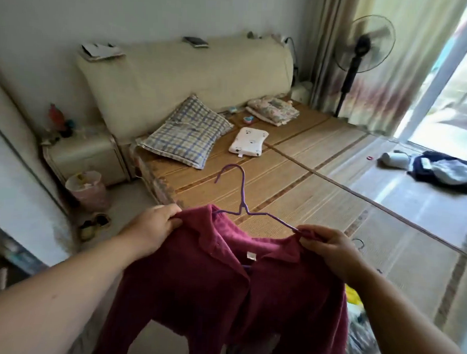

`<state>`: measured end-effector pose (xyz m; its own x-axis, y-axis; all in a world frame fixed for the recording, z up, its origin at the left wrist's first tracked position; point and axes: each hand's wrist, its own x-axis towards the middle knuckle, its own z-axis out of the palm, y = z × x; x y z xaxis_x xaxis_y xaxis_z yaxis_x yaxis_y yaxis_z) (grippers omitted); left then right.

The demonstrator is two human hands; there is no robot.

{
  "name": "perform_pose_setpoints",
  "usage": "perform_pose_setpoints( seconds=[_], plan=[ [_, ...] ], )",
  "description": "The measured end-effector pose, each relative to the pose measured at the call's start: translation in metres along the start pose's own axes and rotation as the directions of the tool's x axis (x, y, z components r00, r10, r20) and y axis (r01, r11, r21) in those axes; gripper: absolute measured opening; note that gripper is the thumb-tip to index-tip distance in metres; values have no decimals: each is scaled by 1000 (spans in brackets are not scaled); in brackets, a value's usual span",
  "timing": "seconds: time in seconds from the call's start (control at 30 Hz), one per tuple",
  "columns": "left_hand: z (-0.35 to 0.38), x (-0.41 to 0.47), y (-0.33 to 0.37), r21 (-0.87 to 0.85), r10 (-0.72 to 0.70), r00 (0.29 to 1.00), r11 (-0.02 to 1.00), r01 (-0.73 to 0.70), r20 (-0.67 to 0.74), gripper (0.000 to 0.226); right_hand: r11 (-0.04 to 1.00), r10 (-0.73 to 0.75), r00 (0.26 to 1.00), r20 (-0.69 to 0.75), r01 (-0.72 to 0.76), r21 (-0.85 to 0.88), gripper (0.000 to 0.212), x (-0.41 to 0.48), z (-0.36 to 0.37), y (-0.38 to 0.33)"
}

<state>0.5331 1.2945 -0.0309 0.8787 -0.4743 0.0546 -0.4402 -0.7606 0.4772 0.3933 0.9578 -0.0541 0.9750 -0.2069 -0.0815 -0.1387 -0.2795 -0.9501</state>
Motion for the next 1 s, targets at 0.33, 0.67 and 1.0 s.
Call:
perform_pose_setpoints(
  seconds=[0.33,0.67,1.0],
  plan=[
    [184,115,127,104,-17,970,994,-9,244,21,940,335,888,-315,-340,40,29,-1,-146,155],
    [298,189,167,310,-168,885,950,28,435,56,770,506,807,-304,-581,-263,39,55,-181,259],
    [329,145,148,350,-244,745,937,14,621,74,619,519,852,66,-321,-717,59,91,-135,268]
  ],
)
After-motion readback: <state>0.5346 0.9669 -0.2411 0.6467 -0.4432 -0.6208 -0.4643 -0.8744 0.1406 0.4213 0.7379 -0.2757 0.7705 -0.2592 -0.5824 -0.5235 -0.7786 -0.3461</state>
